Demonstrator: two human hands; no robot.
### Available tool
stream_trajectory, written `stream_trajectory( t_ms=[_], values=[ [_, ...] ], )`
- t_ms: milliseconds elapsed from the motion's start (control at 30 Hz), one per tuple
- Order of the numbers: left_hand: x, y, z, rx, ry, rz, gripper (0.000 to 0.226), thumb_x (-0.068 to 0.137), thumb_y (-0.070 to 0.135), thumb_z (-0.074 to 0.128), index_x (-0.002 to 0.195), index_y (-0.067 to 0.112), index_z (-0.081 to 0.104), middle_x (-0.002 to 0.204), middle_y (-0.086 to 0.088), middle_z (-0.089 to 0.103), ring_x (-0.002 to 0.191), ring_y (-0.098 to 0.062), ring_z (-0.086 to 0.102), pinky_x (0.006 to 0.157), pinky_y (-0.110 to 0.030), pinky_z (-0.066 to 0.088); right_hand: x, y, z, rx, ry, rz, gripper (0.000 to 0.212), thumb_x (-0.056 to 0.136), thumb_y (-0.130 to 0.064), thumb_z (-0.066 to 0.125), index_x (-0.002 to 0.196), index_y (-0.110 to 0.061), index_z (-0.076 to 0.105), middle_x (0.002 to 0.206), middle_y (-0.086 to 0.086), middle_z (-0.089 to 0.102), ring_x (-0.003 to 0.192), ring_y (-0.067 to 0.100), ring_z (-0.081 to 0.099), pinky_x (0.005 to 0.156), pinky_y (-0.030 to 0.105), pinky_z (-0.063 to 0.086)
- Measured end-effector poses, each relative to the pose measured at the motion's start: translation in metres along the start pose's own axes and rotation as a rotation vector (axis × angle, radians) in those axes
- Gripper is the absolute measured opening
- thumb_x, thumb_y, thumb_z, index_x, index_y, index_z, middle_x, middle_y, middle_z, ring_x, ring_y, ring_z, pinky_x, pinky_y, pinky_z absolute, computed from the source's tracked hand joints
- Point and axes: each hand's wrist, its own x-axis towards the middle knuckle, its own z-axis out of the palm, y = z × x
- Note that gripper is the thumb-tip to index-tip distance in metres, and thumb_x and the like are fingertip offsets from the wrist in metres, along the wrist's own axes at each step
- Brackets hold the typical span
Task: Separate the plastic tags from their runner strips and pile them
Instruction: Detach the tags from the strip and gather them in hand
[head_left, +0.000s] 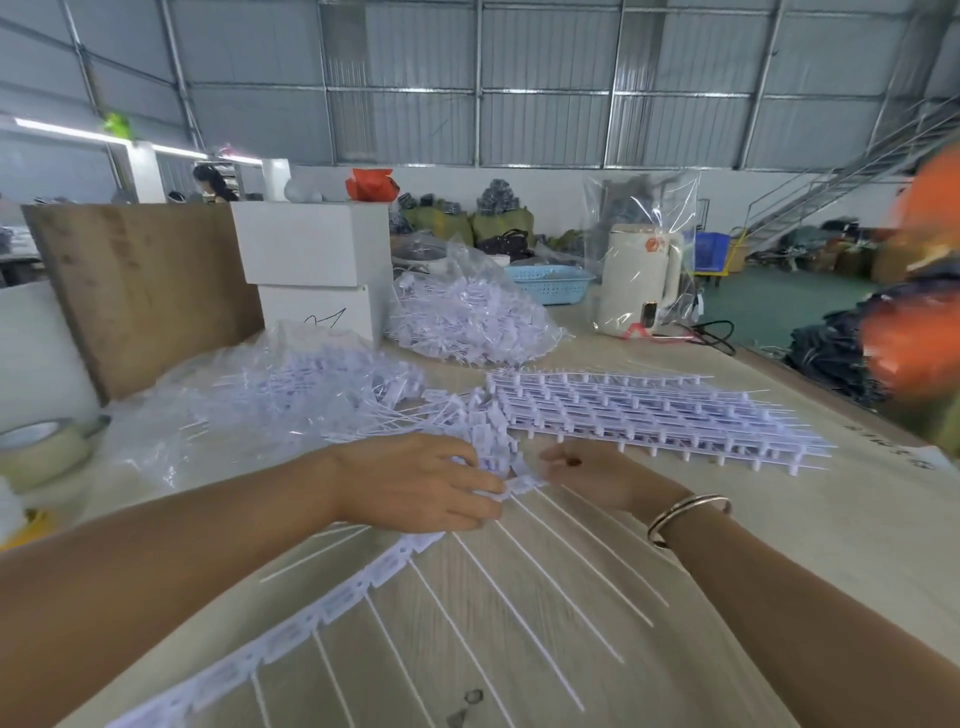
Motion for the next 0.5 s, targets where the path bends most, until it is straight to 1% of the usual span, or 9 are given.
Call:
stream_trajectory(
  t_ms=[33,67,133,167,233,300,333,433,500],
  values=[
    [0.0,0.001,-0.001,0.008,0.007,0.002,0.038,0.097,0.0,0.034,0.111,0.02,0.063,0.126,0.009,0.058,0.125,-0.014,0.05,0.097,-0.028,0.044,-0.001,0.002,0.001,-0.014,-0.005,-0.007,0.032,0.092,-0.031,0.053,0.11,-0.007,0.064,0.102,0.002,0.062,0.092,0.015,0.057,0.079,0.025,0.04],
    [0.002,0.002,-0.002,0.012,0.019,0.006,0.035,0.096,0.001,0.038,0.114,0.019,0.062,0.126,0.009,0.057,0.124,-0.014,0.05,0.097,-0.028,0.044,-0.003,0.004,0.001,-0.016,-0.012,-0.008,0.03,0.092,-0.03,0.052,0.097,-0.005,0.066,0.093,0.006,0.062,0.085,0.018,0.057,0.076,0.031,0.04],
    [0.001,0.0,-0.003,-0.011,0.042,-0.004,0.031,0.096,0.004,0.043,0.117,0.017,0.062,0.126,0.01,0.057,0.123,-0.013,0.05,0.096,-0.027,0.044,-0.004,0.006,0.002,-0.018,-0.016,-0.015,0.031,0.09,-0.025,0.051,0.065,-0.007,0.051,0.067,0.008,0.046,0.059,0.017,0.04,0.06,0.031,0.03],
    [0.0,-0.002,-0.004,-0.037,0.052,-0.012,0.032,0.096,0.004,0.044,0.119,0.017,0.061,0.126,0.01,0.058,0.122,-0.013,0.051,0.096,-0.028,0.044,-0.005,0.006,0.001,-0.02,-0.014,-0.028,0.034,0.09,-0.022,0.05,0.059,-0.012,0.042,0.061,0.005,0.037,0.056,0.016,0.032,0.058,0.032,0.024],
    [-0.004,-0.005,-0.005,-0.059,0.051,0.005,0.035,0.094,0.004,0.048,0.124,0.017,0.059,0.132,0.01,0.055,0.125,-0.014,0.05,0.098,-0.029,0.043,-0.009,0.006,0.0,0.01,-0.021,-0.057,0.038,0.093,-0.017,0.046,0.057,-0.017,0.033,0.059,0.002,0.03,0.055,0.015,0.027,0.058,0.031,0.02],
    [-0.008,-0.005,-0.005,-0.052,0.029,0.023,0.036,0.093,0.007,0.054,0.126,0.02,0.059,0.136,0.009,0.053,0.125,-0.014,0.051,0.098,-0.03,0.044,-0.014,0.008,-0.003,0.096,-0.028,-0.073,0.039,0.096,-0.017,0.043,0.058,-0.016,0.039,0.058,0.002,0.039,0.056,0.017,0.033,0.06,0.03,0.025],
    [-0.008,-0.002,-0.006,-0.094,0.037,0.002,0.033,0.09,0.009,0.059,0.121,0.022,0.064,0.133,0.008,0.057,0.119,-0.014,0.056,0.094,-0.029,0.047,-0.017,0.009,-0.005,0.139,-0.034,-0.08,0.04,0.098,-0.018,0.042,0.058,-0.015,0.044,0.057,0.002,0.046,0.055,0.018,0.037,0.061,0.03,0.029],
    [-0.004,0.01,-0.014,-0.336,0.174,-0.253,0.023,0.072,0.001,0.071,0.08,0.023,0.073,0.096,0.005,0.072,0.086,-0.016,0.067,0.078,-0.024,0.048,-0.027,0.01,-0.007,0.224,-0.043,-0.122,0.041,0.099,-0.018,0.042,0.058,-0.014,0.046,0.049,-0.006,0.047,0.048,0.013,0.038,0.056,0.027,0.032],
    [0.011,0.021,-0.021,-0.49,0.237,-0.536,0.029,0.067,-0.002,0.056,0.075,0.022,0.069,0.079,0.007,0.068,0.075,-0.016,0.061,0.074,-0.025,0.04,-0.03,0.007,-0.002,0.292,-0.045,-0.165,0.041,0.098,-0.018,0.043,0.057,-0.014,0.046,0.048,-0.003,0.045,0.046,0.013,0.036,0.054,0.026,0.03]
  ],
)
